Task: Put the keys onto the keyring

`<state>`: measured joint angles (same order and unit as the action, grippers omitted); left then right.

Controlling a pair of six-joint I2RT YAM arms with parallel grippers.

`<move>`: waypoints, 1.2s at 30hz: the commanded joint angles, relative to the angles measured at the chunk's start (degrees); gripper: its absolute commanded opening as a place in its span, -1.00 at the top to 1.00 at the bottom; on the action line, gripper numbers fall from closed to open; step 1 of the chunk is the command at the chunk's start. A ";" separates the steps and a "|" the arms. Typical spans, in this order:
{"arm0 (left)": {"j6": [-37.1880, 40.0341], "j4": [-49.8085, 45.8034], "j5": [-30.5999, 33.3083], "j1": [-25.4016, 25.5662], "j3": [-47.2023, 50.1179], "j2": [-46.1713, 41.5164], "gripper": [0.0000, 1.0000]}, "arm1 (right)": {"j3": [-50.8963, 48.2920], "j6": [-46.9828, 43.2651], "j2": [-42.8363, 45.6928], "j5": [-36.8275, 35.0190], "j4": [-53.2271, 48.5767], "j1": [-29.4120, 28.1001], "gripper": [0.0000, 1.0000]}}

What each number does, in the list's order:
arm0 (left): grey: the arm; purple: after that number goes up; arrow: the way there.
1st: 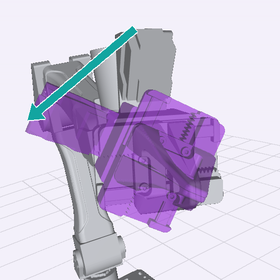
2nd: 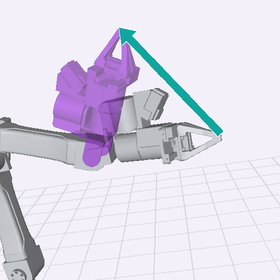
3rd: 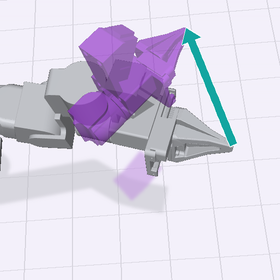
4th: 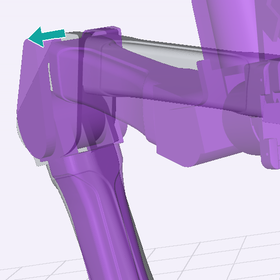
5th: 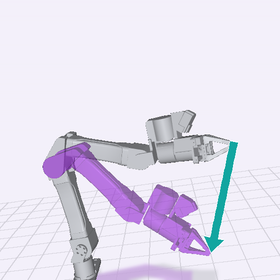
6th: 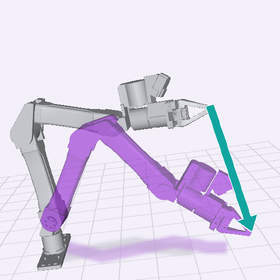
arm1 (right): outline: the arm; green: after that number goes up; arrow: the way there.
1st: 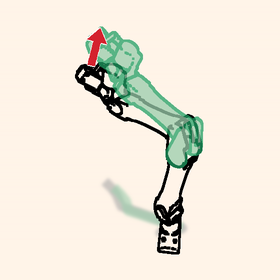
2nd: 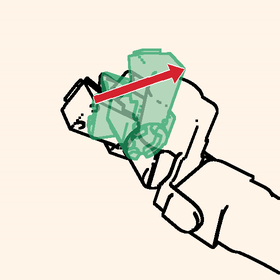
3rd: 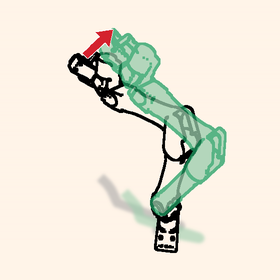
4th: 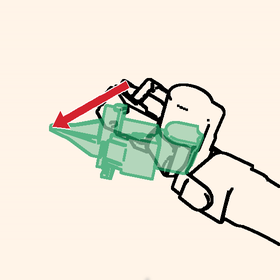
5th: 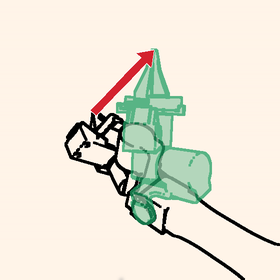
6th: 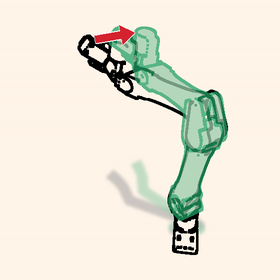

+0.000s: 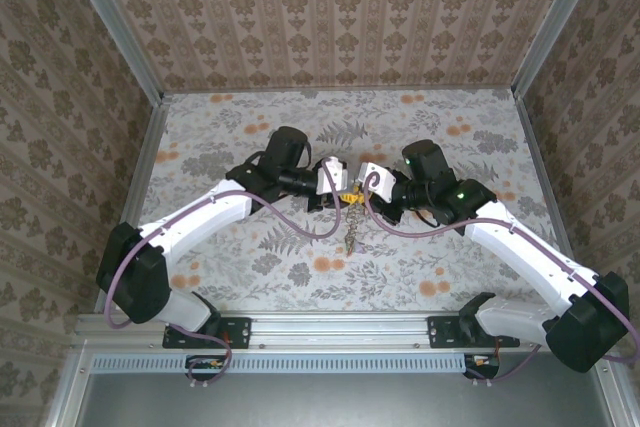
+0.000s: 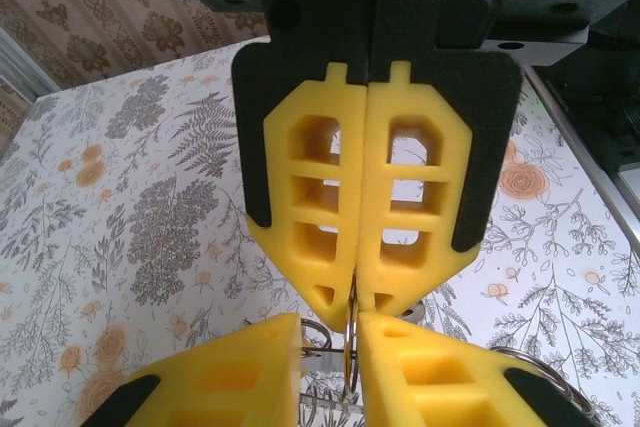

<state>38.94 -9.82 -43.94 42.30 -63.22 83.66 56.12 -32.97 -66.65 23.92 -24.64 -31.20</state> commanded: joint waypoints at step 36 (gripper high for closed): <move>-4.06 5.34 -8.79 -1.08 1.46 -1.38 1.00 | -1.63 1.84 2.18 2.05 6.74 0.60 0.91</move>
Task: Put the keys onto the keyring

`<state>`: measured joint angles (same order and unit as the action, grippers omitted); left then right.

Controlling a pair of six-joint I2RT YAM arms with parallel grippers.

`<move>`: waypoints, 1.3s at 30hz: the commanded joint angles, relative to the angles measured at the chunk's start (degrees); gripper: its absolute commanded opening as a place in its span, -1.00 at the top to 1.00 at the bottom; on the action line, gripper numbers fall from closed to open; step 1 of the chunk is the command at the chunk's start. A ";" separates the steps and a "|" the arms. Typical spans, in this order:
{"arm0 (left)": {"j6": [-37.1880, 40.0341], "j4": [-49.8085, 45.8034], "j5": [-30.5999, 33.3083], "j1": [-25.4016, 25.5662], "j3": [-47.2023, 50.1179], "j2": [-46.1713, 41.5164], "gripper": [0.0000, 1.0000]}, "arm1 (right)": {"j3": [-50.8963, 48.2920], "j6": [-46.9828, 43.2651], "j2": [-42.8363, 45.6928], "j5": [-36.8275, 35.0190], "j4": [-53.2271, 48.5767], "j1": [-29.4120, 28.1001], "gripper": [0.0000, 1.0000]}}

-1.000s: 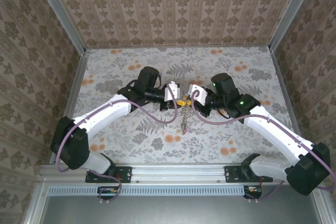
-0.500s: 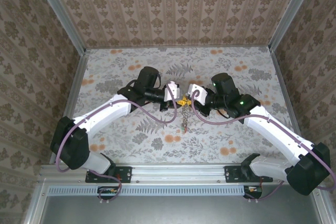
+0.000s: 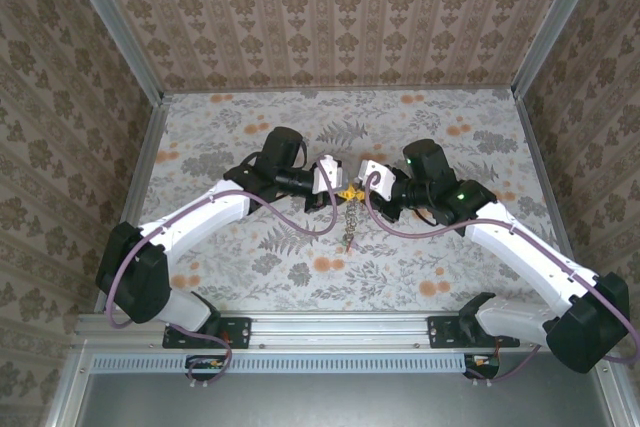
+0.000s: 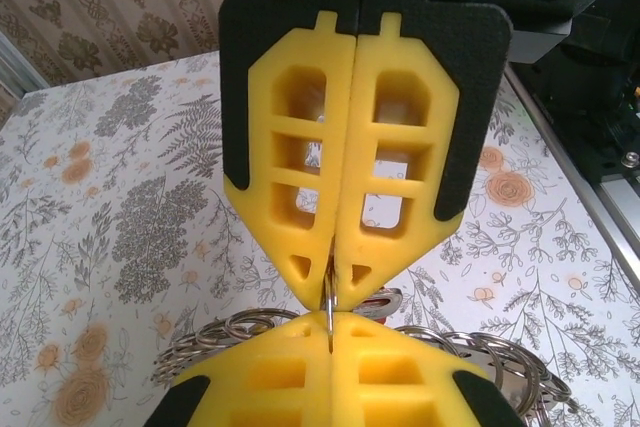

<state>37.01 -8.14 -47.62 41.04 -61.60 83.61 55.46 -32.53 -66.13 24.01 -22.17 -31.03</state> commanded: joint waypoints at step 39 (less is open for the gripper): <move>2.98 -4.69 0.46 1.48 -3.98 0.93 0.60 | 0.45 1.91 0.96 6.71 2.45 3.63 1.00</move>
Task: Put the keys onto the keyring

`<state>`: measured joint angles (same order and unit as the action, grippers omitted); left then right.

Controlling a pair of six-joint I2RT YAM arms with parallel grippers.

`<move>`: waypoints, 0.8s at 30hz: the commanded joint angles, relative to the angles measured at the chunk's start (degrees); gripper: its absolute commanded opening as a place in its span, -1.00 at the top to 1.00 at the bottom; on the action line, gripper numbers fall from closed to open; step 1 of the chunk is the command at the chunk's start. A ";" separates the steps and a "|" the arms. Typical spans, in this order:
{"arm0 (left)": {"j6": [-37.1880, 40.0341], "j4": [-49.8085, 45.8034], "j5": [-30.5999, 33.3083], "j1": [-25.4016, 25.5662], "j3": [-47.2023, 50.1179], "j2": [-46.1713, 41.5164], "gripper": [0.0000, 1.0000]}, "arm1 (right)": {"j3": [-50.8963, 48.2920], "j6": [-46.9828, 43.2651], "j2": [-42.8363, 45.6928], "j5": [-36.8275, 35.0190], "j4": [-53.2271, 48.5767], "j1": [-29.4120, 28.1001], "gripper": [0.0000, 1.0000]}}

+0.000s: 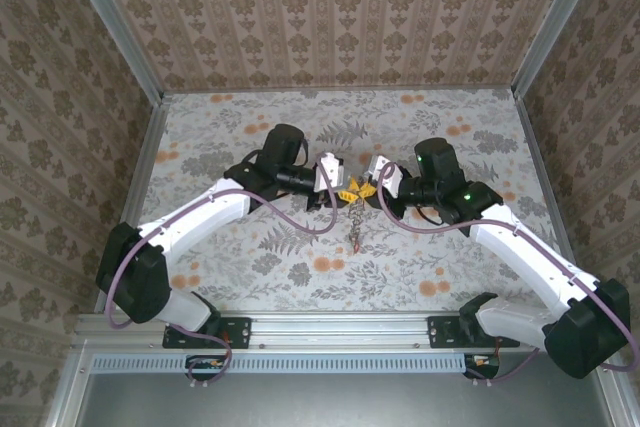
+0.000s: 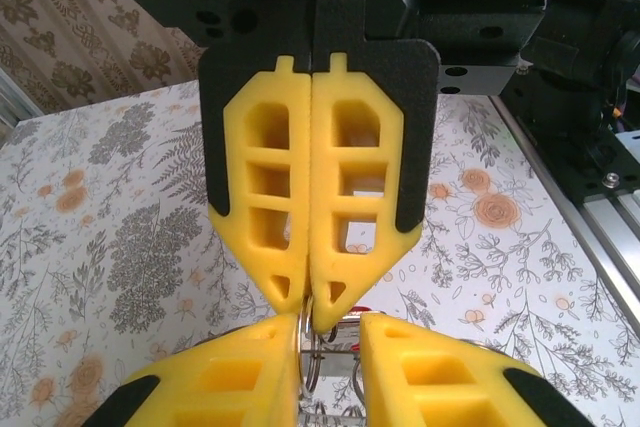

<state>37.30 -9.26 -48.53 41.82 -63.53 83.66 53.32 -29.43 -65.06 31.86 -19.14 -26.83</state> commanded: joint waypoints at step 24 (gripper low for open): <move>-10.95 18.39 -8.58 -1.21 6.11 -0.06 1.00 | -5.76 3.68 0.13 2.72 13.03 0.80 0.71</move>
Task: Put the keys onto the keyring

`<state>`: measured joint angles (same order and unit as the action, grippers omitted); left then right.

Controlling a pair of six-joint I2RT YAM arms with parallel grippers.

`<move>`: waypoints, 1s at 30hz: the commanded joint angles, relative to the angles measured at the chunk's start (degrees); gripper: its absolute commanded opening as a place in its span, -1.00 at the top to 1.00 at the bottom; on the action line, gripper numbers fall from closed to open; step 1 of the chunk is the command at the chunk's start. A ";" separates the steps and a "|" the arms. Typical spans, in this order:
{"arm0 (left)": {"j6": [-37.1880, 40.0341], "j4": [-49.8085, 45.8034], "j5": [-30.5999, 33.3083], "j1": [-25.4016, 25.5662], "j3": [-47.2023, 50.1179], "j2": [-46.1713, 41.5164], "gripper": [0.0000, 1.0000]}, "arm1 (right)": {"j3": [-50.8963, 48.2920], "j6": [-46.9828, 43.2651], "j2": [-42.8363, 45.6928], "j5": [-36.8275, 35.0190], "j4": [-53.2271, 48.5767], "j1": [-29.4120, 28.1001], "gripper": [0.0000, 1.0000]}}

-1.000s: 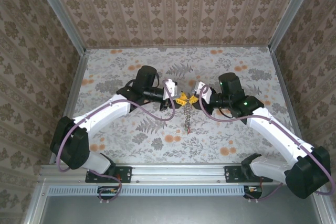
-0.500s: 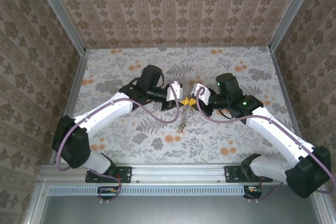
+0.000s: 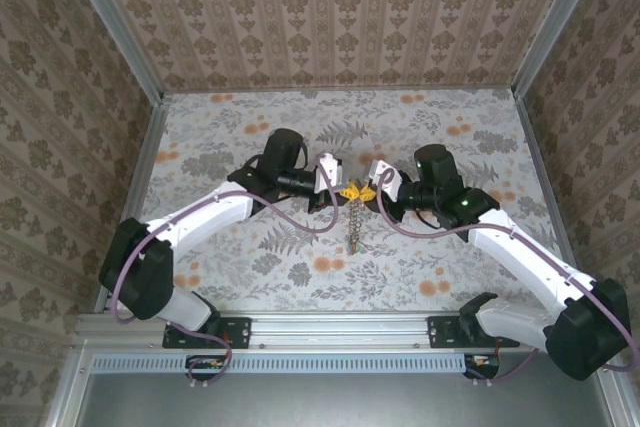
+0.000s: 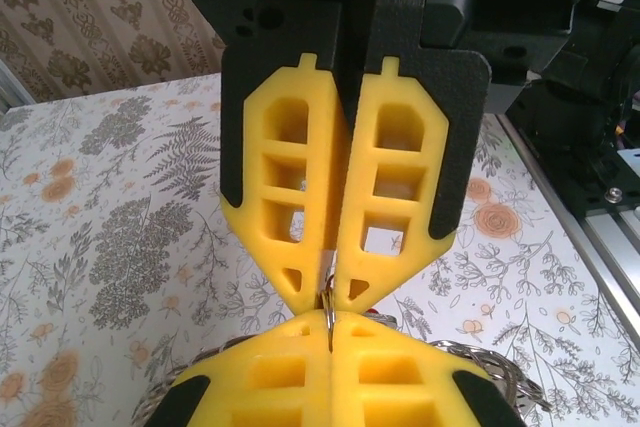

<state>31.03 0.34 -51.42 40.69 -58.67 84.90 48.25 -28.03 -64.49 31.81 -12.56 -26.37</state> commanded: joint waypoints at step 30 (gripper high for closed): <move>-1.26 4.47 -2.97 -1.76 2.93 -3.18 0.84 | 2.90 0.21 -2.14 4.31 0.87 3.11 1.00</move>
<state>23.27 14.83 -53.87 38.57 -52.53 84.14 47.68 -25.50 -66.59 38.13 -7.64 -23.55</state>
